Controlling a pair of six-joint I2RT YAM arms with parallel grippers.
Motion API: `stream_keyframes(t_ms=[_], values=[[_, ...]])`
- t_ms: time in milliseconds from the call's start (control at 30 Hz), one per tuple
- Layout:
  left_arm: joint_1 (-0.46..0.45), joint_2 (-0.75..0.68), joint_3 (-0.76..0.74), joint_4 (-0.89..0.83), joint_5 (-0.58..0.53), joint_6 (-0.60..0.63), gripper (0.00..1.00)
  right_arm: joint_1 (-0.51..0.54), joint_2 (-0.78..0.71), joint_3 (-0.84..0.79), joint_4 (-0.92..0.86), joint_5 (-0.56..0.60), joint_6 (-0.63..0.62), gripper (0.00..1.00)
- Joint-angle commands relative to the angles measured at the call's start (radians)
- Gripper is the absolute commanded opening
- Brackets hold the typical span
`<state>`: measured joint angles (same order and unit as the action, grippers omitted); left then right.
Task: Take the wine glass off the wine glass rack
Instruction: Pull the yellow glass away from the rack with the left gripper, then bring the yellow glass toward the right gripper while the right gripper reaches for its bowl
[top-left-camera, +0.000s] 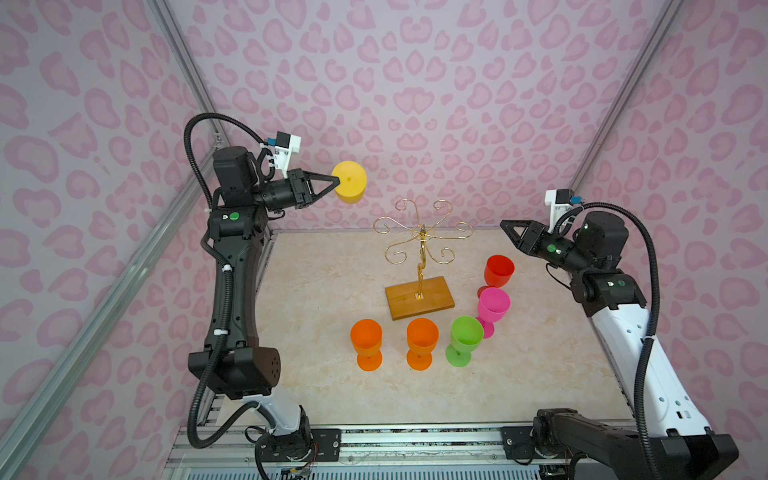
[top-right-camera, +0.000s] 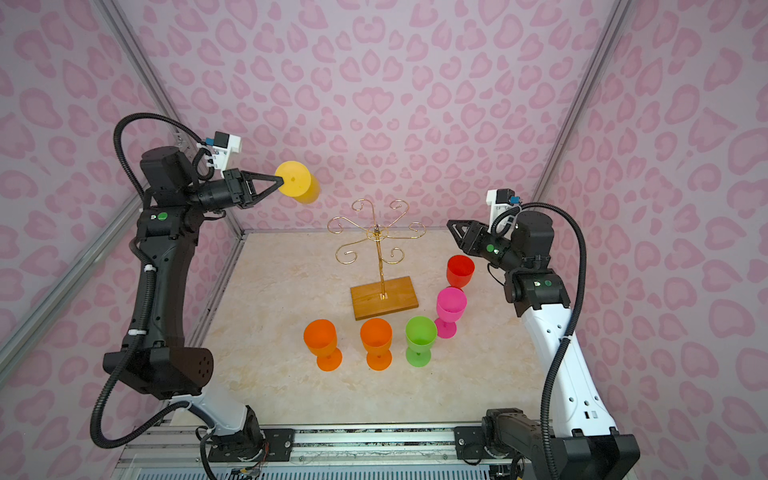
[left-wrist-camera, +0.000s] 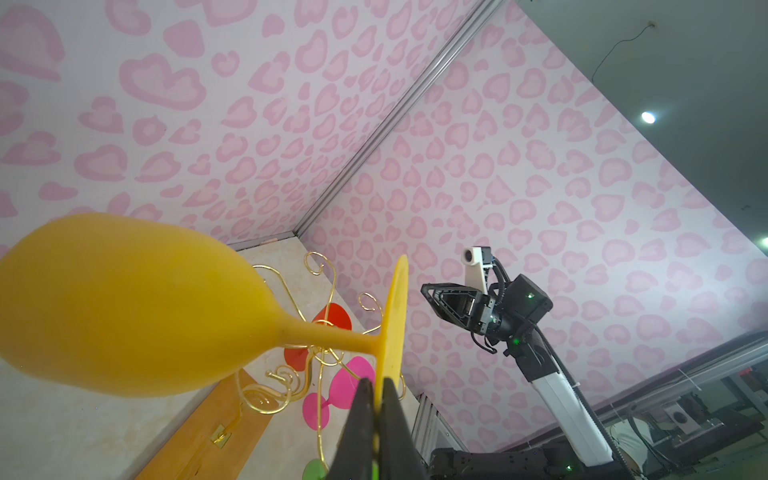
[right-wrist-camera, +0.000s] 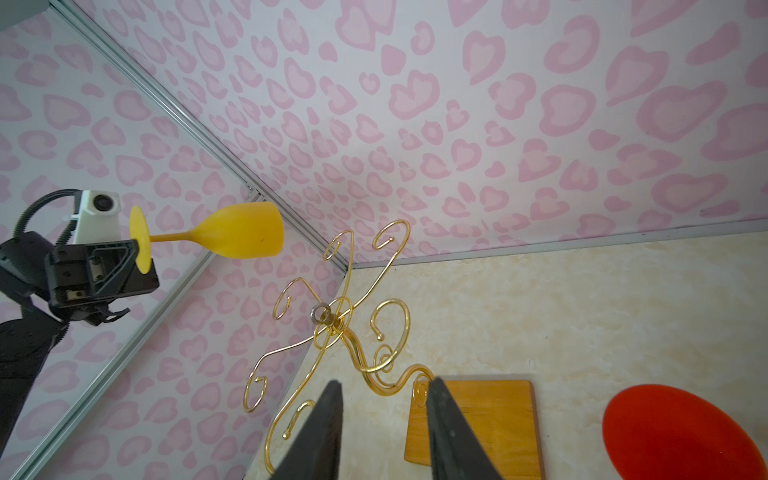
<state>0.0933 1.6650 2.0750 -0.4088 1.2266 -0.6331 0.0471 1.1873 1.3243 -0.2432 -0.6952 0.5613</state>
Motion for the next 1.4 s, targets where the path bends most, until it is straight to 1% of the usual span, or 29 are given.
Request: stream_keyframes(t_ms=[0, 100, 233, 367, 467, 567, 700, 767, 900, 1167, 1267, 1367], values=[[-0.001, -0.100, -0.033, 0.099, -0.044, -0.056, 0.02, 0.020, -0.009, -0.019, 0.112, -0.020, 0.019, 0.35], [-0.031, -0.192, -0.099, 0.205, -0.061, -0.147, 0.02, 0.053, -0.012, -0.037, 0.197, -0.022, 0.033, 0.35], [-0.109, -0.293, -0.236, 0.464, -0.068, -0.332, 0.02, 0.107, -0.001, -0.053, 0.324, -0.034, 0.062, 0.37], [-0.192, -0.357, -0.367, 0.721, -0.083, -0.504, 0.02, 0.147, 0.016, -0.070, 0.476, -0.054, 0.111, 0.38], [-0.242, -0.395, -0.466, 0.928, -0.117, -0.640, 0.02, 0.165, 0.037, -0.099, 0.632, -0.080, 0.178, 0.39], [-0.298, -0.416, -0.548, 1.099, -0.165, -0.742, 0.02, 0.174, 0.076, -0.133, 0.811, -0.108, 0.292, 0.40], [-0.359, -0.411, -0.625, 1.258, -0.195, -0.833, 0.02, 0.179, 0.143, -0.187, 1.132, -0.148, 0.502, 0.41], [-0.383, -0.401, -0.660, 1.332, -0.214, -0.872, 0.02, 0.184, 0.172, -0.194, 1.241, -0.162, 0.571, 0.42], [-0.424, -0.365, -0.707, 1.459, -0.242, -0.952, 0.02, 0.196, 0.205, -0.202, 1.347, -0.168, 0.633, 0.42], [-0.448, -0.277, -0.724, 1.671, -0.290, -1.103, 0.02, 0.206, 0.274, -0.203, 1.575, -0.176, 0.770, 0.44], [-0.452, -0.235, -0.723, 1.767, -0.309, -1.184, 0.02, 0.208, 0.285, -0.206, 1.594, -0.174, 0.783, 0.44], [-0.454, -0.202, -0.719, 1.817, -0.321, -1.230, 0.02, 0.206, 0.285, -0.214, 1.623, -0.170, 0.788, 0.43]])
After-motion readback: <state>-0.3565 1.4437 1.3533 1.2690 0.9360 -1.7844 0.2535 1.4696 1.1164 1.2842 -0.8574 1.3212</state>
